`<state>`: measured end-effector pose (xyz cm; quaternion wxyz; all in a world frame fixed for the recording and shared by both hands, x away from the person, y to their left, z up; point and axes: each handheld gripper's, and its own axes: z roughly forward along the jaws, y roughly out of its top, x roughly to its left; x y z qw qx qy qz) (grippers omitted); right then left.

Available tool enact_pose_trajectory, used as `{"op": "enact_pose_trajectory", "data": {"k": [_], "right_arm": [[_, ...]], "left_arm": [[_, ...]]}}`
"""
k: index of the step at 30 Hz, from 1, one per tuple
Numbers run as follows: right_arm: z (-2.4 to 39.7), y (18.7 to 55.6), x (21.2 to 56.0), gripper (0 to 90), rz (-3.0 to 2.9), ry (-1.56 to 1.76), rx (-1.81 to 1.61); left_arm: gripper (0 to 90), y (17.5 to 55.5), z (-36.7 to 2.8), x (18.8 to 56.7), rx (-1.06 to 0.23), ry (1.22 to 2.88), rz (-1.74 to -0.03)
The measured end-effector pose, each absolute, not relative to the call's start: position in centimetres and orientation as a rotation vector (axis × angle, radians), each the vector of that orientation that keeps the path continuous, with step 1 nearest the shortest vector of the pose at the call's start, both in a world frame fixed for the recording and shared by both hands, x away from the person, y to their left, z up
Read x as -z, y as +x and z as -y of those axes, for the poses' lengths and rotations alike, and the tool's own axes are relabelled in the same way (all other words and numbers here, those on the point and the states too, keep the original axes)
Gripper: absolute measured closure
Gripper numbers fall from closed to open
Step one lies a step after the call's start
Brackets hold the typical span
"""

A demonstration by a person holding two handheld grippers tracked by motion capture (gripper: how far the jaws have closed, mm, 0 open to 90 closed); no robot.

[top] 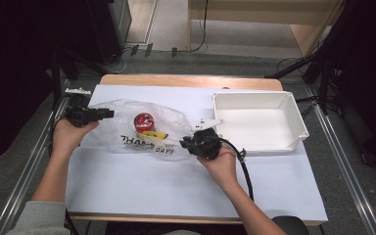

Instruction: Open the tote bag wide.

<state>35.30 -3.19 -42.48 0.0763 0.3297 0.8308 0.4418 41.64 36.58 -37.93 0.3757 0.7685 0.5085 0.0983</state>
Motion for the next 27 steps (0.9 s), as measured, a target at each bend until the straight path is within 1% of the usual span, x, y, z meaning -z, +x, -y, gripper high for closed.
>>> {"op": "enact_pose_trajectory", "data": {"k": [1, 2, 5, 7, 9, 14, 21, 24, 27], "right_arm": [[2.9, 35.1, 41.9, 77.8, -2.490, 0.969, -1.334], [2.8, 35.1, 41.7, 78.3, -2.488, 0.961, -1.347], [2.2, 35.2, 41.0, 83.6, -2.509, 0.933, -1.362], [1.7, 35.3, 40.7, 87.0, -2.514, 0.919, -1.376], [1.3, 35.7, 40.3, 88.1, -2.519, 0.914, -1.388], [0.1, 37.0, 39.3, 89.3, -2.516, 0.901, -1.400], [-1.7, 39.5, 38.6, 89.5, -2.515, 0.903, -1.410], [-2.1, 40.4, 38.4, 90.0, -2.491, 0.896, -1.445], [-2.6, 41.2, 38.1, 90.0, -2.504, 0.932, -1.411]], "left_arm": [[69.8, 41.4, -36.0, 37.7, -0.243, 1.981, -1.288], [73.7, 41.3, -35.7, 37.7, -0.255, 1.988, -1.275], [82.8, 40.8, -34.6, 37.5, -0.273, 2.016, -1.250], [87.1, 40.5, -33.9, 37.6, -0.293, 2.039, -1.228], [89.5, 40.3, -33.5, 37.8, -0.283, 2.041, -1.222], [90.0, 40.0, -32.7, 38.1, -0.258, 2.021, -1.205], [90.0, 40.5, -31.9, 38.8, -0.269, 2.046, -1.199], [90.0, 40.5, -31.7, 38.9, -0.263, 2.035, -1.200], [90.0, 40.5, -31.5, 39.0, -0.265, 2.027, -1.205]]}}
